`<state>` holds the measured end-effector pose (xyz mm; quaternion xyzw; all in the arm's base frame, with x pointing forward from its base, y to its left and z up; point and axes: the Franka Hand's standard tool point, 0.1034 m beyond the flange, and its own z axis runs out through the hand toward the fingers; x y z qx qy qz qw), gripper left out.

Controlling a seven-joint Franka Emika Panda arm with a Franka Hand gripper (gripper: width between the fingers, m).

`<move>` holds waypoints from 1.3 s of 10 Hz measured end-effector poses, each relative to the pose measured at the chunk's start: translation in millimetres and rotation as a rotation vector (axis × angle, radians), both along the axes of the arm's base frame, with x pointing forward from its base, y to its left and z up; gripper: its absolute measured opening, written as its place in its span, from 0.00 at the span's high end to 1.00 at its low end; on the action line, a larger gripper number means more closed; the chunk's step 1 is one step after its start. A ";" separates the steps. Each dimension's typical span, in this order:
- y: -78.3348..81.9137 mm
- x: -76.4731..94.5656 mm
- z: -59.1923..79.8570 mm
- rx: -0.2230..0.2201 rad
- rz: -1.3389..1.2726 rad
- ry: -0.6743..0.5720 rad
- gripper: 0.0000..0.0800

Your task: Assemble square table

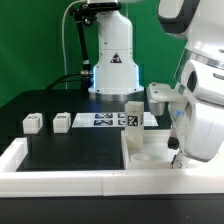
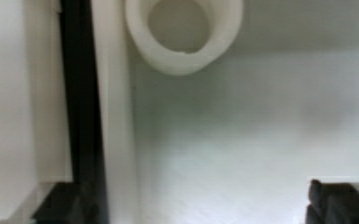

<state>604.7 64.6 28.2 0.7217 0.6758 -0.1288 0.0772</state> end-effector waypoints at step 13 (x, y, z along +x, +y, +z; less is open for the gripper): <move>-43.5 -43.7 95.5 0.061 -0.340 -0.199 0.19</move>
Offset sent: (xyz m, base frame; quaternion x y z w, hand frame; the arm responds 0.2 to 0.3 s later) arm 0.0000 0.0000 0.0000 0.0000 0.0000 0.0000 1.0000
